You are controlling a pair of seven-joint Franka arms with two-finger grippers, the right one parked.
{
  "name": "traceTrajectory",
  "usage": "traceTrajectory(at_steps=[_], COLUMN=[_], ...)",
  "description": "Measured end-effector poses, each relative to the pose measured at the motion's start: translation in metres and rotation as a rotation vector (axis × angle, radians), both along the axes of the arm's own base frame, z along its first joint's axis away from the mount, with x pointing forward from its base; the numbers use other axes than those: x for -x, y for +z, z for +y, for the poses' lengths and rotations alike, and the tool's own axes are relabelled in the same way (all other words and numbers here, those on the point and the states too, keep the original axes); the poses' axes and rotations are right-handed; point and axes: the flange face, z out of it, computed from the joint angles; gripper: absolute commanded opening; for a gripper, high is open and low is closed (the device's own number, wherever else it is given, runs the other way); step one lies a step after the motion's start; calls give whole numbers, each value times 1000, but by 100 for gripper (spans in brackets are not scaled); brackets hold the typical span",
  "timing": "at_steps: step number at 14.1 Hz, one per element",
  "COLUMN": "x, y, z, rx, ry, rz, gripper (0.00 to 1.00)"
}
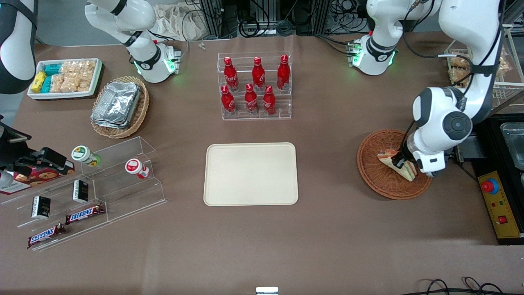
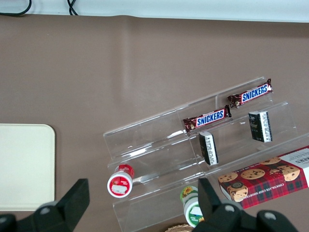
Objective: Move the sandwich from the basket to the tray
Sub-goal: 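Lift the sandwich and carry it with the left gripper over the cream tray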
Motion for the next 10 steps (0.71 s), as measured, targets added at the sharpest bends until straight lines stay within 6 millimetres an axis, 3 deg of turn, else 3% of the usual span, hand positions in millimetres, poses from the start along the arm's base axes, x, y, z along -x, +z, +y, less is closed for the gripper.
traceTrajectory(at_steps=[3,7,8,10], x=[-29,-49,-53,-58], y=[72,159,179,215], z=[-2,-3,-8,-40], rx=[-3,12,19,51], ry=[-32,-157,-205,-349], rz=[22,6,-6,-31], gripper=[0,0,0,0])
